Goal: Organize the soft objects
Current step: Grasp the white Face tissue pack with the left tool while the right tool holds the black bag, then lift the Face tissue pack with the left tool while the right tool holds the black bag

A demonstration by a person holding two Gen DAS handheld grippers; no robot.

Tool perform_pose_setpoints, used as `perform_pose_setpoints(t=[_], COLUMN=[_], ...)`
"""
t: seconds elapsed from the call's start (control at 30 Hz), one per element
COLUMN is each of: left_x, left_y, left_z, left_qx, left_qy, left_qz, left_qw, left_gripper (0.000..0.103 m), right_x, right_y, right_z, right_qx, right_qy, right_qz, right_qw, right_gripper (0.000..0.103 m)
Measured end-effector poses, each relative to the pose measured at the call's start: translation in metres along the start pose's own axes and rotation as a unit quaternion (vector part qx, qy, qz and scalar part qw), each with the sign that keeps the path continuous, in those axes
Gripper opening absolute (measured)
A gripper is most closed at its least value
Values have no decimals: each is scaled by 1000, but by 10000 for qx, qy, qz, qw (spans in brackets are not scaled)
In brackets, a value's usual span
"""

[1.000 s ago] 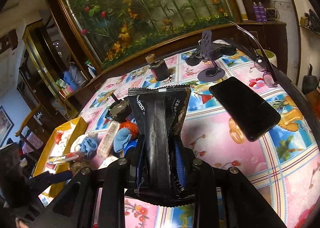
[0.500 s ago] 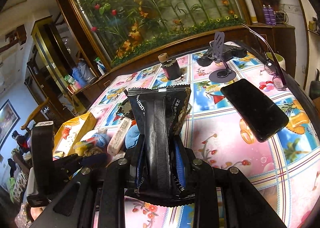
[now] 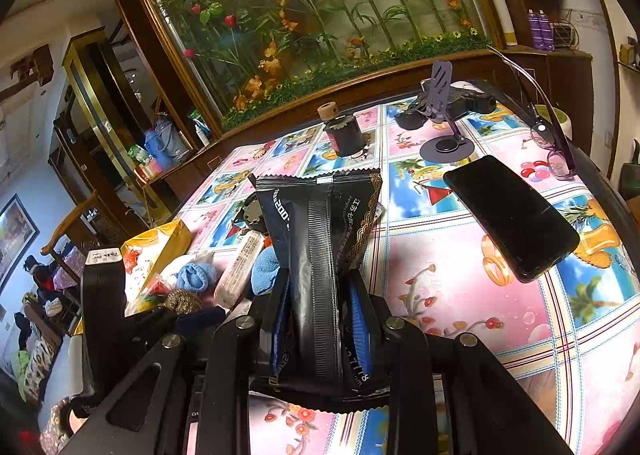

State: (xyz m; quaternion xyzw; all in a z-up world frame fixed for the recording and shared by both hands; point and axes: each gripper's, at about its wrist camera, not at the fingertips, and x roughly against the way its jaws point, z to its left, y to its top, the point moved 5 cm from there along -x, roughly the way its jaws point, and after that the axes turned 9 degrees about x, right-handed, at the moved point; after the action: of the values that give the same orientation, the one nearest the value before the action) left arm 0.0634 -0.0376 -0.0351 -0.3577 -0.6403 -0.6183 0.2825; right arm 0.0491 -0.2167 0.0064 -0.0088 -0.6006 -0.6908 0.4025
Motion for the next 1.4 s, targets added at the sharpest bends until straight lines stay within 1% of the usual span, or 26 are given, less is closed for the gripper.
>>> perform_pose_setpoints(t=[0.03, 0.07, 0.1, 0.2, 0.27, 0.43, 0.53, 0.7, 0.8, 0.97, 1.03, 1.23, 1.33, 1.4], left_x=[1, 2, 2, 4, 10, 38, 49, 58, 61, 67, 67, 70, 69, 68], left_y=[0, 0, 0, -1, 2, 10, 15, 24, 29, 33, 34, 36, 36, 36], left_z=[0, 1, 1, 1, 1, -5, -2, 16, 27, 39, 46, 72, 77, 76], left_qx=[22, 35, 37, 45, 142, 114, 197, 573, 698, 793, 897, 1241, 1298, 1300], left_qy=[-35, -48, -50, -120, -326, -679, -786, -763, -636, -407, -420, -277, -255, -258], left_qz=[-21, -42, -60, -92, -181, -764, -1015, -1270, -1393, -1602, -1621, -1681, -1672, -1639], left_qw=[10000, 10000, 10000, 9999, 9992, 9947, 9915, 9873, 9857, 9831, 9818, 9775, 9770, 9775], left_gripper=[58, 49, 45, 44, 44, 44, 44, 45, 45, 45, 45, 45, 45, 45], right_x=[0, 0, 0, 1, 1, 0, 1, -3, -7, -25, -34, -57, -66, -73], right_y=[0, 0, 0, 0, 0, -1, -1, -2, 0, 12, 21, 59, 60, 51], right_z=[0, 1, 0, 0, -1, 0, 1, 3, 9, 32, 45, 81, 87, 84], right_qx=[9, 17, 15, -1, -7, -5, 10, 90, 133, 69, 135, 369, 454, 517], right_qy=[7, 3, 0, -13, -31, -66, -83, -156, -154, 72, 114, 211, 305, 286], right_qz=[-1, 3, -3, -30, -31, -11, -20, 48, 91, 177, 124, -121, -158, -25], right_qw=[10000, 10000, 10000, 10000, 10000, 10000, 10000, 9998, 9998, 9998, 9998, 9990, 9984, 9983], right_gripper=[29, 29, 29, 29, 29, 29, 29, 29, 29, 29, 29, 29, 29, 29])
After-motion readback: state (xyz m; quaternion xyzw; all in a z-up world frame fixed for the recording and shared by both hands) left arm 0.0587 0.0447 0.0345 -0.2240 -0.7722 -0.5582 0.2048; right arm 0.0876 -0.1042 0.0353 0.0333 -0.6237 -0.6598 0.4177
